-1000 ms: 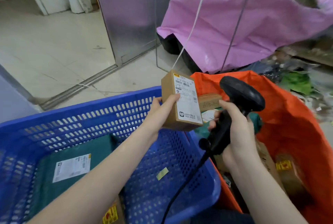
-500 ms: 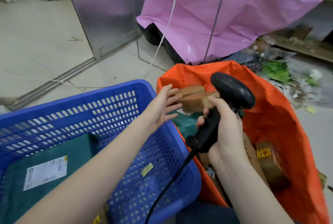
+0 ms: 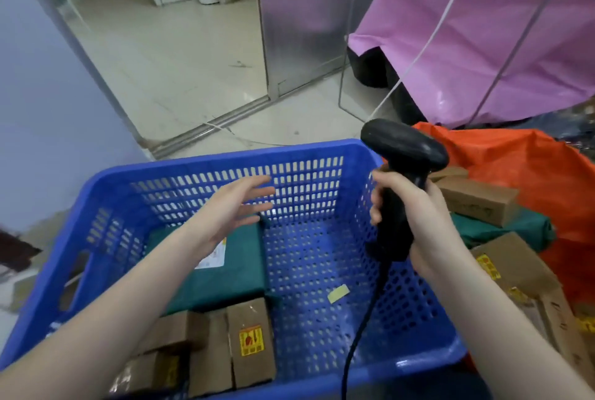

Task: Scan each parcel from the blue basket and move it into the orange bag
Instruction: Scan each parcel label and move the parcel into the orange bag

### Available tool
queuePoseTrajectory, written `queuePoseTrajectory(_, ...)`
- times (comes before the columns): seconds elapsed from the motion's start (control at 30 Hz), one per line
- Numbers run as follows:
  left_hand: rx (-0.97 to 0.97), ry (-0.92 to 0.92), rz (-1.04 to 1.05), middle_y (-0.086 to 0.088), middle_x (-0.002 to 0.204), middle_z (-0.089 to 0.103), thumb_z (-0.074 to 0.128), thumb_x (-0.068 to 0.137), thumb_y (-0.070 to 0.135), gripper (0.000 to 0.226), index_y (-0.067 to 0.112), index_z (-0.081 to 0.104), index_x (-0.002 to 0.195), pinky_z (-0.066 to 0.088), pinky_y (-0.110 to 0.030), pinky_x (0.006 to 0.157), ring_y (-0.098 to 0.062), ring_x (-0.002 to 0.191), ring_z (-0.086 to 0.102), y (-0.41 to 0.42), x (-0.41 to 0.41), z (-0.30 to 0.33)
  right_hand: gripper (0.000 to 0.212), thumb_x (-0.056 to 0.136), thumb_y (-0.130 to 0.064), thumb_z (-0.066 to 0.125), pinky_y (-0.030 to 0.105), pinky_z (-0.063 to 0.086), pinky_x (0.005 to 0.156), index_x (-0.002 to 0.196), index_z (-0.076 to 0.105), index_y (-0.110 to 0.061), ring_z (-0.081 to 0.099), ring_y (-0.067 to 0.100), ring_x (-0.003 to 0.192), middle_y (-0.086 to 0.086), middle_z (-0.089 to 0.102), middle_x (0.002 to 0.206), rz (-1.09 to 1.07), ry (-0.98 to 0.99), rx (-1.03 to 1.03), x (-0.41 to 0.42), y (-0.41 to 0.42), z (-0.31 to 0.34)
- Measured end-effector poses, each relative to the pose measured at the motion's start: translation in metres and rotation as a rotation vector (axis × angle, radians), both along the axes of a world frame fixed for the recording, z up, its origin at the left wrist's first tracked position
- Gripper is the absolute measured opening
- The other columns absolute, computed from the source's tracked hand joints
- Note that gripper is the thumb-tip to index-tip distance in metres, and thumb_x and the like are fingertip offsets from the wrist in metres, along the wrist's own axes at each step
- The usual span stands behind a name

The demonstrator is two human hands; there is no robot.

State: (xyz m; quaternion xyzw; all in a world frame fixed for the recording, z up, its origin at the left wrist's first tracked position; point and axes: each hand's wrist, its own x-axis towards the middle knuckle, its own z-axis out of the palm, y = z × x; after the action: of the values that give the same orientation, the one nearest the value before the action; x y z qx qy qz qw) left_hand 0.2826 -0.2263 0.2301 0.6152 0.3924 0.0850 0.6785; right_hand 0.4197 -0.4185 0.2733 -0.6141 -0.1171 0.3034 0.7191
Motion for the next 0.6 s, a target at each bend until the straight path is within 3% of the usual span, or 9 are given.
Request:
queuePoseTrajectory(0.3, 0.069, 0.119, 0.104, 0.010, 0.115, 0.067, 0.054, 0.093, 0.036, 0.019, 0.031, 0.064, 0.109, 0.046, -0.030, 0.088, -0.009, 0.109, 0.062, 0.047, -0.088, -0.041, 0.005, 0.089, -0.016, 0.062, 0.026, 0.041, 0.047, 0.088, 0.060, -0.012, 0.048, 0.020, 0.046, 0.005, 0.058, 0.063, 0.407, -0.072, -0.223, -0.049, 0.055, -0.029)
queuePoseTrajectory(0.43, 0.187, 0.292, -0.021, 0.006, 0.113, 0.064, 0.059, 0.092, 0.029, 0.024, 0.023, 0.061, 0.115, 0.043, -0.016, 0.077, -0.006, 0.102, 0.058, 0.058, -0.119, -0.071, 0.006, 0.090, -0.016, 0.062, 0.026, 0.042, 0.048, 0.088, 0.062, -0.010, 0.050, 0.019, 0.045, 0.005, 0.059, 0.066, 0.538, -0.088, -0.317, -0.068, 0.070, -0.044)
queuePoseTrajectory(0.6, 0.176, 0.398, -0.092, -0.003, 0.112, 0.063, 0.064, 0.090, 0.019, 0.025, 0.014, 0.059, 0.114, 0.039, -0.002, 0.068, -0.010, 0.097, 0.057, 0.060, -0.157, -0.114, 0.006, 0.089, -0.014, 0.062, 0.027, 0.040, 0.047, 0.086, 0.060, -0.009, 0.048, 0.020, 0.042, 0.006, 0.058, 0.061, 0.615, -0.077, -0.402, -0.089, 0.078, -0.065)
